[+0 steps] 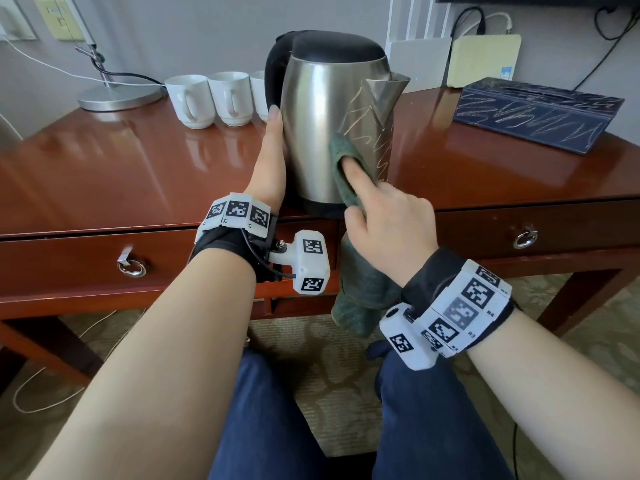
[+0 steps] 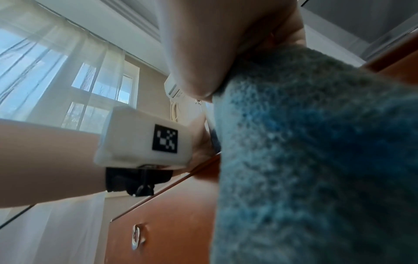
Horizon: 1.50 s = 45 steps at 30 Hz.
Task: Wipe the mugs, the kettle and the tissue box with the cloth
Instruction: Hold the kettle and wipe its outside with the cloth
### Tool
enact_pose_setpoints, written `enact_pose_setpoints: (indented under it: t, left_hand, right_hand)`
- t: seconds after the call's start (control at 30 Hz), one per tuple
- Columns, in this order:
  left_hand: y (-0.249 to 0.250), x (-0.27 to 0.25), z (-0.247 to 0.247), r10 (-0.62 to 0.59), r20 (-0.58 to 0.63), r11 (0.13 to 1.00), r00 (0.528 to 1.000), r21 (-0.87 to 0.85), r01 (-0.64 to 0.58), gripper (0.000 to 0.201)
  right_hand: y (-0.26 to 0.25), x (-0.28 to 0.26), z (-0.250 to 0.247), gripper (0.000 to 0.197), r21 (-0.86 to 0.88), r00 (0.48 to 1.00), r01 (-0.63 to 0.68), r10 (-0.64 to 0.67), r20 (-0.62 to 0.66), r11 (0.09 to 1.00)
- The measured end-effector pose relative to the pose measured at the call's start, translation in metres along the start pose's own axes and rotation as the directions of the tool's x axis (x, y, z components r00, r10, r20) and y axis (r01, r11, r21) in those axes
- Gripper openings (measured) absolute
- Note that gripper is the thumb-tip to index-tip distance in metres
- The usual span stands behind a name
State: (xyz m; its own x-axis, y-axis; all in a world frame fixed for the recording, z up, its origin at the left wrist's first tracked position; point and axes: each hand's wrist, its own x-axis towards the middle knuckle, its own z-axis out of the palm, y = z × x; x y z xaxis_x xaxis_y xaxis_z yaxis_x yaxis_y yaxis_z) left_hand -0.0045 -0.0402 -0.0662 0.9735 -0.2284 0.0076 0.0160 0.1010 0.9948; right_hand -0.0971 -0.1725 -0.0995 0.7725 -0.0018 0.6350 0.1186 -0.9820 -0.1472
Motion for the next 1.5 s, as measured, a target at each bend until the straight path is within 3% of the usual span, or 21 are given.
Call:
enact_pose_setpoints:
  t: [0.13,0.23,0.33,0.5,0.63,0.77,0.87,1.0,1.27,1.37,1.5]
  left_hand:
    - [0.001,-0.003,0.001,0.03,-0.022,0.999,0.999,-0.01,-0.031,0.075]
    - [0.003,-0.006,0.002,0.032,-0.038,0.999,0.999,0.021,-0.031,0.075]
    - [0.002,-0.004,0.002,0.028,-0.019,0.999,0.999,0.021,-0.028,0.075]
    - [0.0,-0.001,0.001,0.056,-0.021,0.998,0.998,-0.001,-0.056,0.066]
    - [0.0,-0.001,0.0,0.053,-0.028,0.999,0.998,-0.003,-0.053,0.07]
    - [0.002,-0.004,0.002,0.06,-0.047,0.998,0.997,0.018,-0.06,0.071]
    - [0.004,-0.006,0.003,0.054,-0.047,0.998,0.997,0.028,-0.053,0.067]
    - [0.003,-0.006,0.002,0.069,-0.034,0.998,0.997,0.01,-0.069,0.066]
    - [0.002,-0.005,0.001,0.044,-0.03,0.999,0.999,0.003,-0.044,0.07]
    - [0.004,-0.009,0.004,0.036,-0.039,0.999,0.999,-0.003,-0.036,0.068]
    - [0.009,-0.015,0.008,0.038,-0.055,0.999,0.998,0.03,-0.036,0.074]
  right_hand:
    - [-0.001,-0.013,0.006,0.057,0.022,0.998,-0.014,0.013,0.06,1.0]
    - [-0.006,-0.017,0.011,0.059,0.028,0.995,0.044,-0.047,0.09,0.999]
    - [-0.011,-0.008,0.008,0.059,0.012,0.996,0.071,-0.072,0.045,0.997]
    - [-0.007,0.012,-0.016,0.066,-0.066,0.998,-0.023,0.027,0.065,0.998]
    - [-0.001,0.003,-0.013,0.066,-0.02,0.994,-0.081,0.082,0.068,0.997]
    - [-0.002,-0.01,0.003,0.061,-0.008,0.992,0.0,0.001,0.127,1.0]
    - [-0.007,-0.007,0.004,0.059,0.002,0.996,0.05,-0.05,0.076,0.999]
    - [-0.005,0.01,-0.01,0.062,-0.02,1.0,-0.01,0.01,0.01,1.0]
    - [0.004,0.0,-0.013,0.065,-0.052,0.985,-0.105,0.111,0.131,0.993]
    - [0.0,-0.007,-0.007,0.064,-0.007,0.986,-0.071,0.071,0.151,0.997]
    - [-0.004,0.001,-0.007,0.062,0.011,0.998,0.034,-0.035,0.061,0.999]
